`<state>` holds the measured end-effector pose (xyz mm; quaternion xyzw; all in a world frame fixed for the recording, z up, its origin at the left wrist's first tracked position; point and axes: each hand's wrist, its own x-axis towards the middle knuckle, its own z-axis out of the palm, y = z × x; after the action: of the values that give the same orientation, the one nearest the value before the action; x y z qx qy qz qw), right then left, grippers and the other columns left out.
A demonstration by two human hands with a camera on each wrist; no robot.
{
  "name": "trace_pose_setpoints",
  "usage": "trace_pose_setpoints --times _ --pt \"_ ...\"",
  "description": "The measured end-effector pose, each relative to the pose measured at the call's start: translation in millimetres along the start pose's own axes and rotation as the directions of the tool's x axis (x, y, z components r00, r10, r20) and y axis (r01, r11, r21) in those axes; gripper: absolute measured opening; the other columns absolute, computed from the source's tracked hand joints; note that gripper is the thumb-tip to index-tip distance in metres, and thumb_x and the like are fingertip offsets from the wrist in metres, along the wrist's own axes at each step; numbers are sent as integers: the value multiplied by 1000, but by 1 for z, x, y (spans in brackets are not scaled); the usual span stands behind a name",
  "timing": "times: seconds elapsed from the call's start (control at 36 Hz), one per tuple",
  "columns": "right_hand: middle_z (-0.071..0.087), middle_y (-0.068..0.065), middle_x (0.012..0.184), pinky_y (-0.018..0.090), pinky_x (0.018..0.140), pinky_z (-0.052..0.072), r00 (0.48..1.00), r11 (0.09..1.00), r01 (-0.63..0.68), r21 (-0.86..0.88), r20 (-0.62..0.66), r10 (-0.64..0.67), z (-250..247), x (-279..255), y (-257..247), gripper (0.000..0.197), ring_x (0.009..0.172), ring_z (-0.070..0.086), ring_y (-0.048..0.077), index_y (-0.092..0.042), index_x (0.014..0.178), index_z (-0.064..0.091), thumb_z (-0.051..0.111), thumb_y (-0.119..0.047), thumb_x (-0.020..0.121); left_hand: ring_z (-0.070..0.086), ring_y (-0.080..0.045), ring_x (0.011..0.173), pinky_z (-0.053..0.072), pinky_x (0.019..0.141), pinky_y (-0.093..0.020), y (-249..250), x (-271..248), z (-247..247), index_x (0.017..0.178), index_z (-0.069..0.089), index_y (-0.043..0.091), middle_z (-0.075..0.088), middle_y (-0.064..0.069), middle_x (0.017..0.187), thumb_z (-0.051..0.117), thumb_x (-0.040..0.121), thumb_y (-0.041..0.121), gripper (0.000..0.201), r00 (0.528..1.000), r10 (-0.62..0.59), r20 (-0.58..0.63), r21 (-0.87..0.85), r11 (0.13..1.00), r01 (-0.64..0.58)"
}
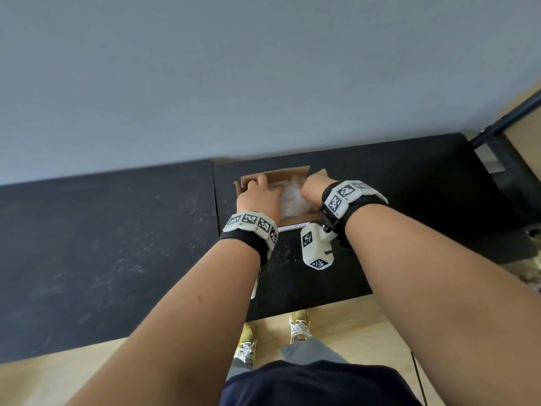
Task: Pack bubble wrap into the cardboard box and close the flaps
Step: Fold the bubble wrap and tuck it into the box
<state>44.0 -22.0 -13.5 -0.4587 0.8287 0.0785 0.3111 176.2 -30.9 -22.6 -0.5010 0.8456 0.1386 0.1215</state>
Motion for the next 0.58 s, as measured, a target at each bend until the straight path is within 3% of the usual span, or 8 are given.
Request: trace_pose_setpoints --times 0.11,0.19,0.25,0.36,0.47,0.58 --pt "53 19 135 40 102 41 993 993 -108 -45 43 110 5 10 -11 40 126 51 35 3 134 50 43 -16 100 36 -29 126 48 85 -39 1 -1 0 142 37 34 28 -10 141 56 90 21 57 1000 7 5 1 1000 -7" --pt "54 19 134 41 104 41 996 993 -75 -90 41 79 8 20 -16 40 126 51 35 3 134 51 46 -15 99 36 -30 127 47 86 -39 0 -2 0 144 35 35 28 -11 142 55 91 21 58 1000 15 2 7 1000 -15" --pt "56 19 132 40 105 41 991 987 -125 -103 42 130 8 23 -12 37 124 53 34 4 132 53 47 -12 99 36 -29 127 47 87 -39 0 -2 -1 144 35 35 28 -11 142 53 92 20 58 1000 19 -1 9 1000 -19" --pt "58 17 129 40 97 45 996 992 -93 -91 -10 92 6 21 -9 34 118 57 35 3 127 55 44 -13 99 35 -28 128 47 89 -40 0 0 -1 144 36 34 28 -11 142 55 91 20 58 1000 11 8 15 1000 -11" --pt "64 6 117 34 72 49 975 998 -59 -23 -216 53 11 14 1 29 98 66 29 -15 115 66 47 -21 93 36 -29 128 45 94 -40 2 -2 0 145 36 33 29 -11 142 53 92 19 57 1000 2 1 37 999 -2" --pt "69 1 92 28 65 46 932 999 38 6 -361 -33 7 -9 12 24 86 67 24 -22 99 70 56 -39 91 36 -28 127 47 91 -39 1 -2 -1 144 36 32 29 -12 141 54 92 17 57 1000 -14 6 34 999 13"
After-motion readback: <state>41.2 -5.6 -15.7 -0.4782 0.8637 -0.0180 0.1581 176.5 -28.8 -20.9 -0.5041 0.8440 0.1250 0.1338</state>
